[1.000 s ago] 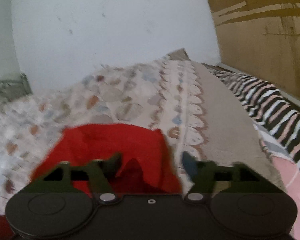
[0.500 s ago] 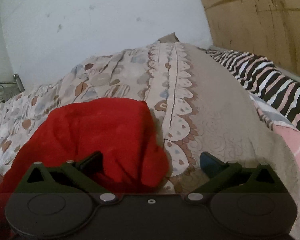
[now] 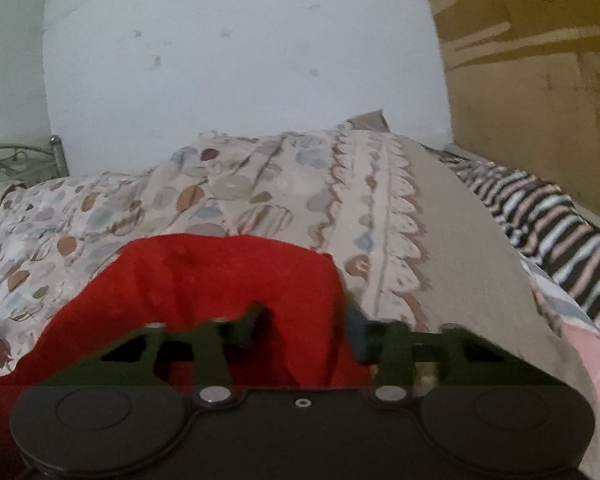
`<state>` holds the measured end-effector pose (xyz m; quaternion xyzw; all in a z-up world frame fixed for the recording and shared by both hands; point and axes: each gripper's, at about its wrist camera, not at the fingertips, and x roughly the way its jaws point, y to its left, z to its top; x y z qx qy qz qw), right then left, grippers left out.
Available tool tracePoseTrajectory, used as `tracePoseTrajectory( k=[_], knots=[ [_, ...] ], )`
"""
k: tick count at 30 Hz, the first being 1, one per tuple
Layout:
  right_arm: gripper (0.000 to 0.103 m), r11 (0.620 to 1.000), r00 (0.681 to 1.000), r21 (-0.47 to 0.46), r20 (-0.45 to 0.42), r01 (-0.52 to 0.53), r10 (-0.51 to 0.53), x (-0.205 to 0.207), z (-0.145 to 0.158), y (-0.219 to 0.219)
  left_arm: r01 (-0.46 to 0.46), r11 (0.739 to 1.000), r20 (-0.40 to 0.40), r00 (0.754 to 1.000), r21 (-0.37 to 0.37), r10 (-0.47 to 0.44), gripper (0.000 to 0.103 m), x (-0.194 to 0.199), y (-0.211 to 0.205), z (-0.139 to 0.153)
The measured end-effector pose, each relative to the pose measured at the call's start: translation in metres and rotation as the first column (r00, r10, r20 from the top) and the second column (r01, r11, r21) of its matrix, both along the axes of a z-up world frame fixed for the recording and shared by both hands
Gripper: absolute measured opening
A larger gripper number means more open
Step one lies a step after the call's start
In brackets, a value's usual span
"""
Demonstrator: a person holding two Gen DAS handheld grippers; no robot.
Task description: Fold small clothes
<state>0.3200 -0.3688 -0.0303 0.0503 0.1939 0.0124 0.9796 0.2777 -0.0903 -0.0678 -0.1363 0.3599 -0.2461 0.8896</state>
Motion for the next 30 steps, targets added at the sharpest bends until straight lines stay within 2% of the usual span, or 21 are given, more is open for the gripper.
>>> tracePoseTrajectory(
  k=[1,4,7,9,12,14,16,17,18,19,20,22,25,27,28,29,30],
  knots=[
    [0.013,0.998,1.0,-0.069,0.021,-0.002,0.003,-0.001,0.002,0.01,0.0,1.0,-0.001,1.0,0.0,0.0,0.103,0.0,0.0,0.0],
    [0.013,0.968,0.992,-0.236,0.079,-0.082,0.103,-0.009,0.004,0.039,0.002,1.0,-0.001,1.0,0.001,-0.002,0.103,0.0,0.0,0.0],
    [0.012,0.904,0.983,-0.413,0.088,-0.111,0.161,-0.016,0.001,0.067,-0.001,1.0,-0.002,1.0,0.003,0.001,0.103,0.0,0.0,0.0],
    [0.012,0.885,0.982,-0.453,0.092,-0.106,0.165,-0.016,0.001,0.072,0.0,1.0,0.002,1.0,0.005,0.0,0.103,0.0,0.0,0.0],
    [0.011,0.892,0.987,-0.447,0.101,-0.07,0.128,-0.01,0.007,0.062,-0.002,1.0,0.002,1.0,0.012,0.002,0.103,0.001,-0.001,0.001],
    [0.011,0.921,0.993,-0.387,0.087,-0.038,0.077,-0.001,0.011,0.044,-0.002,1.0,0.002,1.0,0.019,0.002,0.103,0.003,-0.003,0.002],
    [0.012,0.967,0.999,-0.25,0.025,-0.038,0.046,0.008,0.01,0.02,0.0,1.0,0.003,1.0,0.024,0.0,0.103,0.004,-0.005,0.002],
    [0.013,0.988,0.999,-0.154,-0.015,-0.031,0.029,0.013,0.006,0.006,0.0,1.0,0.002,1.0,0.026,0.0,0.103,0.004,-0.006,0.002],
    [0.021,0.997,1.0,-0.072,-0.023,-0.01,0.008,0.013,0.003,-0.005,0.0,1.0,0.001,1.0,0.027,0.0,0.103,0.004,-0.007,0.002],
    [0.037,1.0,1.0,0.008,-0.02,-0.001,0.001,0.01,0.001,-0.015,-0.002,1.0,0.002,1.0,0.027,0.002,0.103,0.003,-0.006,0.002],
    [0.043,0.996,1.0,0.092,-0.017,0.0,0.002,0.006,-0.001,-0.025,-0.001,1.0,0.003,1.0,0.025,0.001,0.103,0.003,-0.006,0.001],
    [0.068,0.977,1.0,0.214,-0.008,-0.015,0.017,0.0,-0.004,-0.038,-0.001,1.0,-0.003,1.0,0.015,0.001,0.103,0.004,-0.005,0.0],
    [0.082,0.929,0.997,0.366,-0.032,-0.05,0.066,0.001,-0.012,-0.051,-0.001,1.0,-0.004,1.0,0.015,0.001,0.103,0.003,-0.006,0.0],
    [0.088,0.905,0.994,0.42,-0.051,-0.064,0.094,0.005,-0.019,-0.054,-0.003,1.0,-0.002,1.0,0.018,0.003,0.103,0.003,-0.006,0.0],
    [0.088,0.907,0.994,0.417,-0.062,-0.058,0.092,0.006,-0.021,-0.052,-0.003,1.0,-0.002,1.0,0.016,0.003,0.103,0.002,-0.006,0.0],
    [0.086,0.914,0.993,0.403,-0.082,-0.047,0.087,0.008,-0.023,-0.051,-0.004,1.0,-0.004,1.0,0.013,0.004,0.103,0.002,-0.006,0.0],
    [0.081,0.92,0.991,0.392,-0.107,-0.031,0.079,0.009,-0.028,-0.049,-0.004,1.0,-0.007,1.0,0.01,0.004,0.103,0.002,-0.006,-0.001]
  ],
)
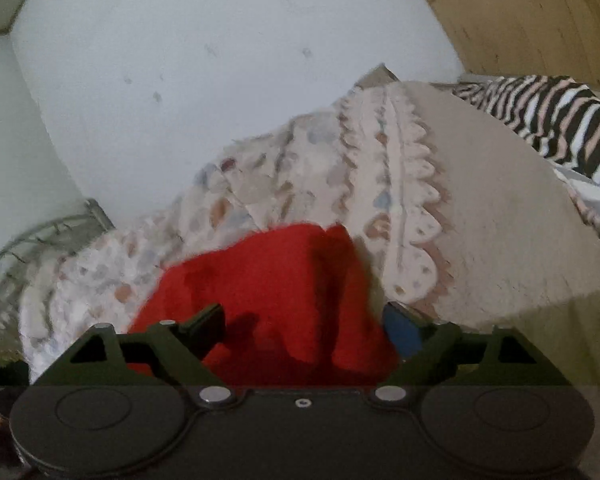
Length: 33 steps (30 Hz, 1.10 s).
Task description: Fold small clothes
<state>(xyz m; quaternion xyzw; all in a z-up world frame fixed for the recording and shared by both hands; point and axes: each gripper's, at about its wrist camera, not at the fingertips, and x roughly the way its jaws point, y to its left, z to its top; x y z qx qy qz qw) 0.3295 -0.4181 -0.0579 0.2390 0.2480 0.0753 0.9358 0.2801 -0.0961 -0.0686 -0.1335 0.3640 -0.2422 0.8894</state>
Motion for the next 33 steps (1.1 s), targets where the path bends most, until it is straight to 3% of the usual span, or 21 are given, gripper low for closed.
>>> tracePoseTrajectory(
  k=[4,12,14,18,21,24,33],
  knots=[
    [0.066,0.999,1.0,-0.029,0.01,0.023,-0.023,-0.002,-0.005,0.006,0.008,1.0,0.007,1.0,0.004,-0.008,0.103,0.0,0.0,0.003],
    [0.048,0.994,1.0,-0.111,0.028,0.011,-0.008,-0.005,-0.003,0.016,0.066,0.996,0.045,0.997,0.061,-0.069,0.103,0.007,-0.004,0.018],
    [0.045,0.992,1.0,-0.124,0.027,0.01,-0.007,-0.005,0.0,0.018,0.084,0.996,0.012,0.996,0.021,-0.084,0.103,0.013,0.0,0.013],
    [0.041,0.988,1.0,-0.157,0.023,-0.006,0.009,-0.006,0.01,0.025,0.109,0.979,-0.116,0.985,-0.172,-0.13,0.103,0.034,0.018,-0.009],
    [0.042,0.993,1.0,-0.117,-0.01,-0.02,0.019,-0.002,0.011,0.021,0.135,0.963,-0.125,0.978,-0.233,-0.168,0.103,0.042,0.023,-0.017],
    [0.041,0.998,1.0,-0.062,-0.022,0.0,-0.001,-0.001,0.01,0.017,0.159,0.962,-0.111,0.976,-0.222,-0.187,0.1,0.042,0.02,-0.015],
    [0.037,0.978,1.0,-0.21,0.016,-0.003,0.007,-0.007,0.037,0.045,0.158,0.973,-0.108,0.978,-0.167,-0.178,0.083,0.039,0.018,-0.002]
  ],
)
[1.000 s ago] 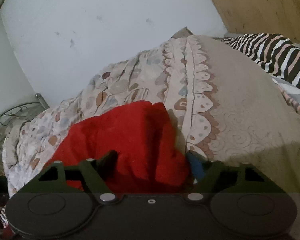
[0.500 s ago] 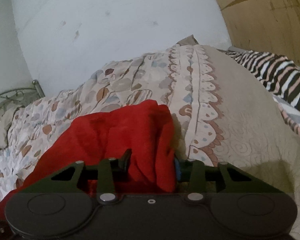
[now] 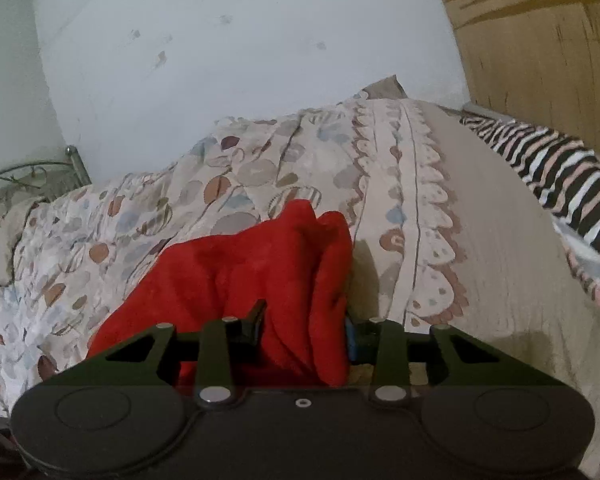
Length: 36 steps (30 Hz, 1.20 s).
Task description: Fold small clothes
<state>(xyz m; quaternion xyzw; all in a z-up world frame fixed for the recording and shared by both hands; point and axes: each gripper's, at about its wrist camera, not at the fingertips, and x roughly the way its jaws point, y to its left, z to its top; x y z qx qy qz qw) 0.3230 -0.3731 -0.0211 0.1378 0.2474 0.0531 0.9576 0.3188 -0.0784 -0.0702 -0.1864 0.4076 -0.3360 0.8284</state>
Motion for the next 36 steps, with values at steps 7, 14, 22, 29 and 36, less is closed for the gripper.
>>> tracePoseTrajectory(
  k=[7,14,22,29,36],
  knots=[
    [0.036,0.998,1.0,0.058,0.015,0.008,-0.009,-0.004,0.012,-0.001,-0.02,0.999,0.035,0.999,0.036,0.018,0.076,-0.009,-0.003,0.015],
    [0.034,0.991,0.983,0.071,0.151,-0.115,0.103,-0.014,0.055,0.026,-0.036,0.999,0.106,0.994,0.025,0.033,0.074,-0.017,0.019,0.05],
    [0.035,0.968,0.965,0.151,0.199,-0.2,0.168,0.026,0.063,0.073,-0.153,0.978,0.207,0.971,0.144,0.122,0.074,-0.013,0.075,0.078],
    [0.035,0.945,0.976,0.244,0.045,-0.217,0.212,0.088,0.015,0.111,-0.212,0.949,0.15,0.972,0.232,0.181,0.074,0.003,0.12,0.051],
    [0.038,0.97,0.973,0.094,-0.047,-0.223,0.228,0.093,-0.02,0.12,-0.217,0.96,0.137,0.971,0.177,0.195,0.078,-0.007,0.133,0.018]
  ],
)
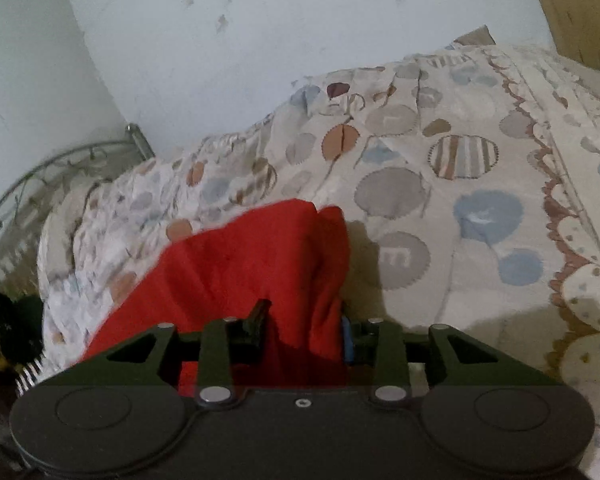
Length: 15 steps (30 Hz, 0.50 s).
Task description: Fold small clothes
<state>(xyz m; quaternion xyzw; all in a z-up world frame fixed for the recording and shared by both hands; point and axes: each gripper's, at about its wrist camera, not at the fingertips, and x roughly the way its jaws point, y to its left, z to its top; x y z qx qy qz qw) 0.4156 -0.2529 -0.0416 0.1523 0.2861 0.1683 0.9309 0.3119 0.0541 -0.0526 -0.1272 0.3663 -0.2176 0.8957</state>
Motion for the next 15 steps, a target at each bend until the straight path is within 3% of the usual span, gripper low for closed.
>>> tracePoseTrajectory(
  k=[3,6,13,15],
  knots=[
    [0.041,0.995,1.0,-0.097,0.021,-0.011,0.013,-0.005,-0.008,0.005,-0.01,1.0,0.006,1.0,-0.007,0.01,0.081,0.0,-0.001,-0.01],
    [0.045,0.994,1.0,-0.105,0.016,0.002,0.0,0.0,-0.015,0.004,-0.045,0.998,-0.031,0.999,-0.051,0.043,0.084,0.001,0.005,-0.014],
    [0.052,0.99,0.998,-0.137,0.052,0.039,-0.032,-0.011,0.004,0.012,-0.14,0.99,0.024,0.99,0.033,0.14,0.101,-0.013,-0.005,0.01],
    [0.054,0.988,0.997,-0.147,0.07,0.051,-0.041,-0.018,0.014,0.013,-0.177,0.983,0.025,0.984,0.039,0.176,0.102,-0.017,-0.004,0.015]
  ],
)
